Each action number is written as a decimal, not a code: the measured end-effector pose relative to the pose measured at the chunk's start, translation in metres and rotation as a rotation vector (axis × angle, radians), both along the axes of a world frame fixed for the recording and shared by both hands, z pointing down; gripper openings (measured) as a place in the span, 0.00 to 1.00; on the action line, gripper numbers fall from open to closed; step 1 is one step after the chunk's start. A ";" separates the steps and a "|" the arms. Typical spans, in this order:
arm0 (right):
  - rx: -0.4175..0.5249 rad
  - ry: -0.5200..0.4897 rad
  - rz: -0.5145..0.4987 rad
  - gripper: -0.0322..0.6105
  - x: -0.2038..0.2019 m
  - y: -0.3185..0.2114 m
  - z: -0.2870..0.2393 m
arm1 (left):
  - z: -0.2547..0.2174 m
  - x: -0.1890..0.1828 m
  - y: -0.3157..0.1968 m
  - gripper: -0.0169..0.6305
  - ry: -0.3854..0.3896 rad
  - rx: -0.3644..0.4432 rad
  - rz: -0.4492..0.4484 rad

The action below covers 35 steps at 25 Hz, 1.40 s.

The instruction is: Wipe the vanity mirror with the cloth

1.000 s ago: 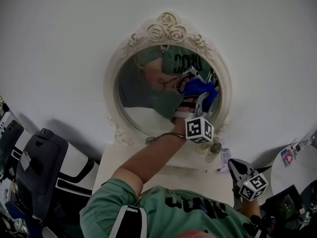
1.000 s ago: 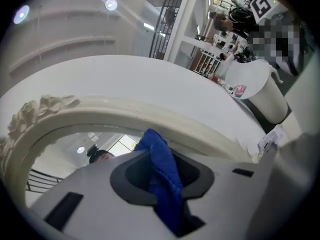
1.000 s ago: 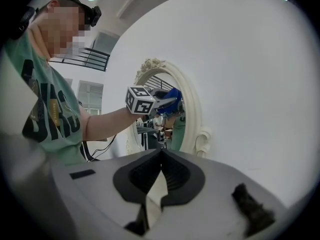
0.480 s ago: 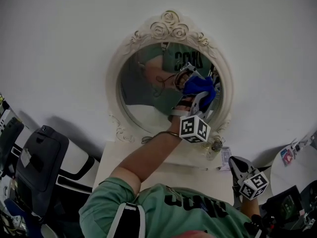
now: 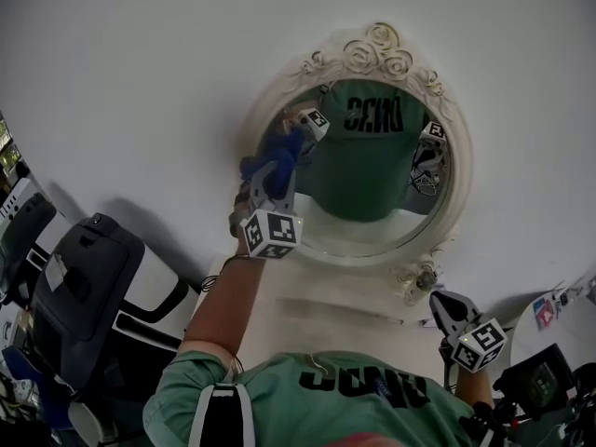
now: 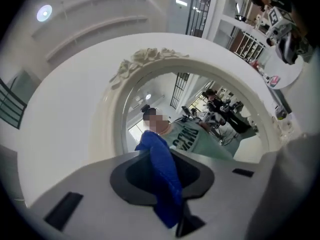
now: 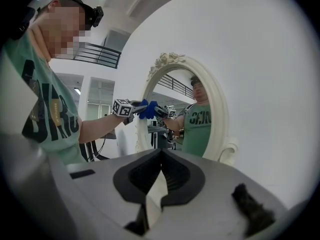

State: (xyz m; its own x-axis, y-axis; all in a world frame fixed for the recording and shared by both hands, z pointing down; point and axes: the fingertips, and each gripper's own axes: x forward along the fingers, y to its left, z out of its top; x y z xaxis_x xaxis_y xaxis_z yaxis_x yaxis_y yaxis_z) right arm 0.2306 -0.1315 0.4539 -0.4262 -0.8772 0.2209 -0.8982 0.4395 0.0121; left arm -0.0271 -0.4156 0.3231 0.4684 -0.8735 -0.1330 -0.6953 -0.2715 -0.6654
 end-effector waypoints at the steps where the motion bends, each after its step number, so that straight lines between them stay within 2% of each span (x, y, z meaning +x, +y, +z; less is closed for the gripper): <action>1: -0.001 0.008 -0.007 0.07 -0.004 -0.001 -0.001 | 0.004 -0.010 -0.005 0.17 0.005 -0.006 -0.024; 4: -0.007 0.022 -0.008 0.07 -0.008 -0.003 -0.003 | 0.014 -0.027 -0.018 0.17 0.002 -0.018 -0.076; 8: -0.012 0.031 0.003 0.07 -0.008 -0.001 -0.005 | 0.021 -0.029 -0.026 0.17 -0.033 0.005 -0.106; 20: -0.022 0.024 0.017 0.07 0.000 0.001 0.000 | 0.018 -0.015 -0.026 0.17 0.027 -0.029 -0.080; 27: -0.010 0.012 0.014 0.07 0.003 0.003 0.002 | 0.012 0.060 0.005 0.17 -0.042 0.023 0.045; 35: -0.013 -0.016 0.071 0.07 0.028 0.015 0.010 | 0.011 0.192 0.052 0.17 -0.145 0.071 0.269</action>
